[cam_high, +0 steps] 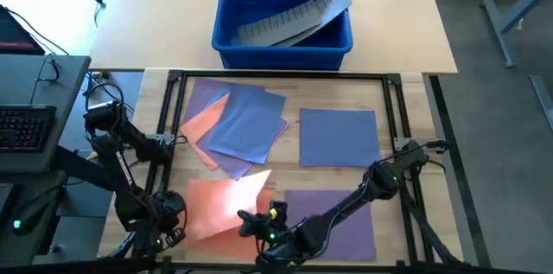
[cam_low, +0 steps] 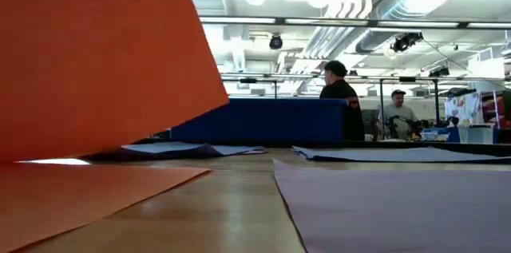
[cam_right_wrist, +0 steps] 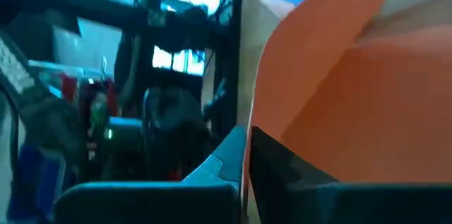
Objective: Organize paper
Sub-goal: Stack the orange paper on top of the orange paper
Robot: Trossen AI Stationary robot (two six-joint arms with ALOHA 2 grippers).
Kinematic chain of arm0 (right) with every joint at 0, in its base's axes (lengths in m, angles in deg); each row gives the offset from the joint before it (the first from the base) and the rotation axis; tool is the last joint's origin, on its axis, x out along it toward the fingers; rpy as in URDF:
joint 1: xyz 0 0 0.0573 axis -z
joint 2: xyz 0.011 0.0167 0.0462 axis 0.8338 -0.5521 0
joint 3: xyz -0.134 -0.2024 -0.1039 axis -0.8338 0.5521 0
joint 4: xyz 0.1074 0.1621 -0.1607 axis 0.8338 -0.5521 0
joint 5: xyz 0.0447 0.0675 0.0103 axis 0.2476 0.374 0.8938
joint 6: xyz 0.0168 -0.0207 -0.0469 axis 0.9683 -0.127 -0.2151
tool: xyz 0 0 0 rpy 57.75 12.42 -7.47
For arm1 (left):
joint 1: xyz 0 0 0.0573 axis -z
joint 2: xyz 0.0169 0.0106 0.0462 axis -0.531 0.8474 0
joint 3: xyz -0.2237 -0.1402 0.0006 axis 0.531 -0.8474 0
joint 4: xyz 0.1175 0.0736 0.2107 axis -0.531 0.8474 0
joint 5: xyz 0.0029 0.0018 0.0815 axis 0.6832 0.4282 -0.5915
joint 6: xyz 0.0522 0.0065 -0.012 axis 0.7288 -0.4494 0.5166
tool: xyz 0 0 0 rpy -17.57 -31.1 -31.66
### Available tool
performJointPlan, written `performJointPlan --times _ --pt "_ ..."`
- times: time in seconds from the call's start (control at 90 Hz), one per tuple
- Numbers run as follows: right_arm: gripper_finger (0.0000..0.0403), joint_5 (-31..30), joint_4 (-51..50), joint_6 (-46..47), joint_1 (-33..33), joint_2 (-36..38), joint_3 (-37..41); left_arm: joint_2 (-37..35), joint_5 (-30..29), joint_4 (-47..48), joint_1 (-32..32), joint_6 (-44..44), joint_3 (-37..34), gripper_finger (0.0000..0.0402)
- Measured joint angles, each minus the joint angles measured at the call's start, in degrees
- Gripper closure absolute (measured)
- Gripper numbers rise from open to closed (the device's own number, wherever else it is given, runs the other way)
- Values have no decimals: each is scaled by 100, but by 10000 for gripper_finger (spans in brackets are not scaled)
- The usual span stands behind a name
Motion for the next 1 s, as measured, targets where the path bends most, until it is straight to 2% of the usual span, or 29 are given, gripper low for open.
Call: performJointPlan --times 0.222,0.411,0.633,0.833,1.0 --pt "403 25 203 -92 -21 -119 -13 12 55 221 -142 -176 68 402" --pt "403 163 870 -144 124 -458 -9 14 71 186 -160 -118 66 402" --pt "403 561 661 -874 239 -476 -4 21 202 119 -157 383 138 402" --pt "403 589 417 -783 189 -473 -4 16 190 93 -153 521 153 402" --pt "403 972 369 -1194 103 -512 -4 14 163 91 -155 538 153 402"
